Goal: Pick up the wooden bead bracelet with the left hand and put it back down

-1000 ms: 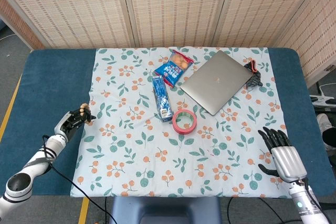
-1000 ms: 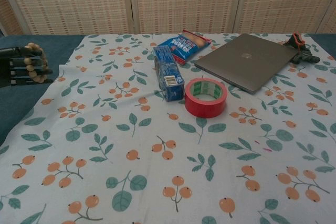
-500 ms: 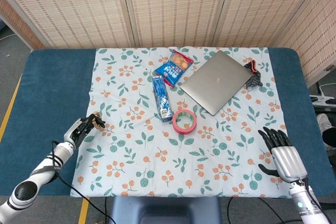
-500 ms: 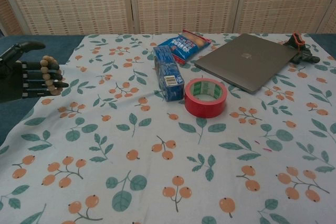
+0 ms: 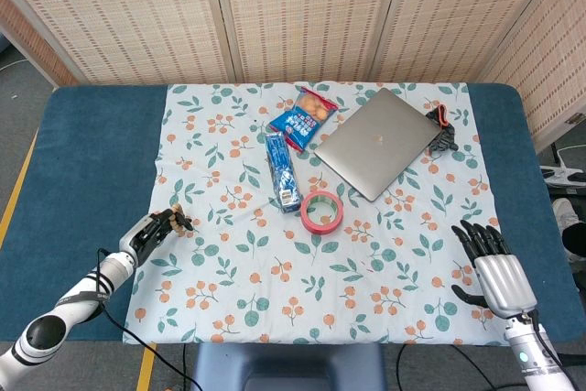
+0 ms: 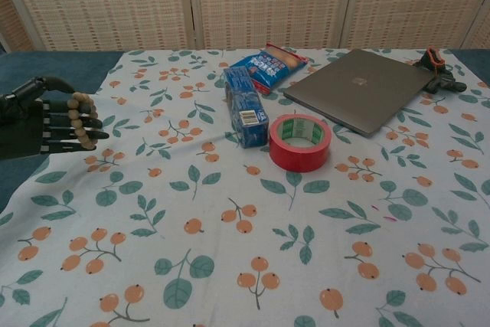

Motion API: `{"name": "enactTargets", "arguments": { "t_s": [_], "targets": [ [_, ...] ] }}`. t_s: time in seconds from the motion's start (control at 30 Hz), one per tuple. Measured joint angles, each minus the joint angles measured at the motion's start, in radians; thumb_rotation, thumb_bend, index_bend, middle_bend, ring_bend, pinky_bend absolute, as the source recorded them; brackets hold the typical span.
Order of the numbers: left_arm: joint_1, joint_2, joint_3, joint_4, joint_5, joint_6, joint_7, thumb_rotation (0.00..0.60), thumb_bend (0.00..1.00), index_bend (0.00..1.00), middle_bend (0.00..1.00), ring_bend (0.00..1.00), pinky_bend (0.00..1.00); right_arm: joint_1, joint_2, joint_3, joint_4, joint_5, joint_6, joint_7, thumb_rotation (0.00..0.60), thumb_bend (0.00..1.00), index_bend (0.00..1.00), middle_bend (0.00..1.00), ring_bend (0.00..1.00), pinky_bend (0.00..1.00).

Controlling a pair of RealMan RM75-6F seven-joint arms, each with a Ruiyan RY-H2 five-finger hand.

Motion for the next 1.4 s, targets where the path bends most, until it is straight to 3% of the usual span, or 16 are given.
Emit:
{"name": "enactTargets", "arguments": {
  "t_s": [0.37,0.6,0.73,0.9,1.0,1.17,1.33,1.4],
  "targets": [
    [-0.017,0.003,0.018,0.005,0.021,0.009,-0.019,0.3,0.64,0.6,0.48,0.17,0.01,-0.001,-0.001,0.001,0.002,-0.001,0.005,0.001,0.558,0.11,0.0,0.0,0.0,0.0],
    [-0.014,0.004,0.012,-0.002,0.041,-0.001,-0.026,0.322,0.92,0.6,0.48,0.16,0.01,-0.002,-0.001,0.002,0.002,-0.003,0.009,0.004,0.558,0.11,0.0,0.0,0.0,0.0],
    [-0.012,0.002,0.008,-0.006,0.053,-0.012,-0.027,0.399,1.0,0.6,0.48,0.15,0.01,-0.002,0.0,0.003,0.003,-0.004,0.011,0.007,0.557,0.11,0.0,0.0,0.0,0.0],
    [-0.012,0.001,0.004,-0.011,0.068,-0.028,-0.022,0.565,1.0,0.6,0.47,0.15,0.01,-0.003,0.002,0.004,0.002,-0.005,0.015,0.011,0.558,0.12,0.0,0.0,0.0,0.0],
    [-0.012,0.001,0.003,-0.013,0.081,-0.033,-0.012,0.597,1.0,0.6,0.47,0.15,0.01,-0.004,0.004,0.004,0.002,-0.006,0.016,0.015,0.558,0.12,0.0,0.0,0.0,0.0],
    [-0.005,-0.004,-0.006,-0.02,0.083,-0.033,-0.013,0.6,0.98,0.56,0.45,0.14,0.01,-0.004,0.005,0.004,0.002,-0.007,0.016,0.018,0.557,0.12,0.0,0.0,0.0,0.0],
    [0.008,-0.012,-0.022,-0.024,0.088,-0.036,-0.015,0.582,0.64,0.52,0.43,0.14,0.02,-0.003,0.005,0.004,0.002,-0.008,0.014,0.019,0.557,0.12,0.0,0.0,0.0,0.0],
    [0.012,-0.014,-0.027,-0.024,0.091,-0.039,-0.014,0.558,0.58,0.52,0.43,0.14,0.02,-0.003,0.005,0.003,0.002,-0.008,0.014,0.018,0.557,0.12,0.0,0.0,0.0,0.0]
  ]
}}
